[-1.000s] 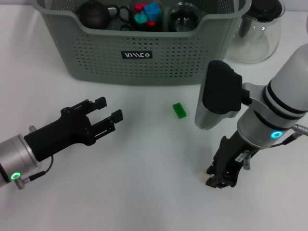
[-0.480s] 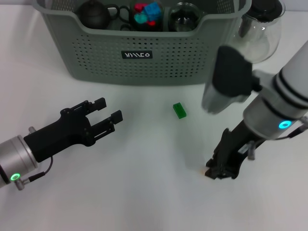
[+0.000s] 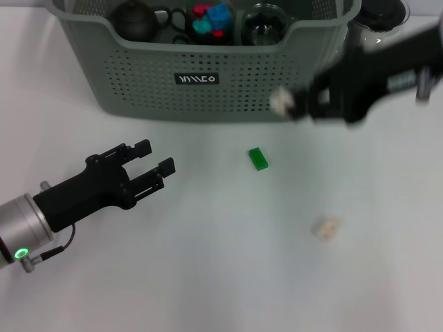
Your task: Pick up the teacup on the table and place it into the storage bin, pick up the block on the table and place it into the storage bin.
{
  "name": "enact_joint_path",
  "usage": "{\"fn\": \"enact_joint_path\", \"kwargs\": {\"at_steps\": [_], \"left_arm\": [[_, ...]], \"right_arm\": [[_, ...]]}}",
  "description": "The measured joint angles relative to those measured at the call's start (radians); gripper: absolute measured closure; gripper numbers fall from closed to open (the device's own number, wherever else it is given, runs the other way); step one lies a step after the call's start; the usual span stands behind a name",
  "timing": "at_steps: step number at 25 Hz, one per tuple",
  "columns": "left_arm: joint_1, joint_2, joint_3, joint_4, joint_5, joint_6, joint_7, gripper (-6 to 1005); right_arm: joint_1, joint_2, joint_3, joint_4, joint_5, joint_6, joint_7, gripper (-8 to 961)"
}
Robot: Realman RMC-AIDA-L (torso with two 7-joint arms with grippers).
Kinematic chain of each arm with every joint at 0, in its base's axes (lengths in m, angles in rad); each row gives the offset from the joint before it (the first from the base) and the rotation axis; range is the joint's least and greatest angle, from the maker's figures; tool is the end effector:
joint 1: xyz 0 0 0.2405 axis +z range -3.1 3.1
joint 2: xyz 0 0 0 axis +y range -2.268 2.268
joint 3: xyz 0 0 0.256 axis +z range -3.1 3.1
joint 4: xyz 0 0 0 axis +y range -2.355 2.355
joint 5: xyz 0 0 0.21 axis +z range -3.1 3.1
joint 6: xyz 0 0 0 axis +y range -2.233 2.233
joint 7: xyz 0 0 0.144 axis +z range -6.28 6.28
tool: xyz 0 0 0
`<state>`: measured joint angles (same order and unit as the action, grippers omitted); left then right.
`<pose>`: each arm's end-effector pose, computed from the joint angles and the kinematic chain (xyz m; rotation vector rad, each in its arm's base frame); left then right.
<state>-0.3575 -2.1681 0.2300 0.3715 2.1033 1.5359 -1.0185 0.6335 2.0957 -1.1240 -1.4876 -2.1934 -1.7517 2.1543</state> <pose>-0.3212 0.2513 -0.0464 -2.3380 -0.8488 -0.9247 0.1118 0.3414 0.0395 -2.9629 0.3970 0.0693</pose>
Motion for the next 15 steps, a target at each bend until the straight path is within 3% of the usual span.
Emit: {"fn": "enact_joint_path", "kwargs": {"at_steps": [4, 7, 11, 15], "left_arm": [[-0.003, 0.000, 0.000, 0.000, 0.000, 0.000, 0.000, 338], [-0.005, 0.001, 0.003, 0.000, 0.000, -0.001, 0.000, 338], [-0.005, 0.001, 0.004, -0.001, 0.001, -0.001, -0.001, 338], [-0.005, 0.001, 0.002, -0.002, 0.002, -0.001, 0.000, 338]], "right_arm": [[0.009, 0.002, 0.077, -0.017, 0.157, 0.140, -0.001, 775], [0.035, 0.003, 0.048, 0.024, 0.202, 0.289, 0.011, 776], [0.129, 0.002, -0.042, 0.125, 0.078, 0.499, 0.110, 776], [0.278, 0.003, -0.119, 0.296, -0.122, 0.657, 0.271, 775]]}}
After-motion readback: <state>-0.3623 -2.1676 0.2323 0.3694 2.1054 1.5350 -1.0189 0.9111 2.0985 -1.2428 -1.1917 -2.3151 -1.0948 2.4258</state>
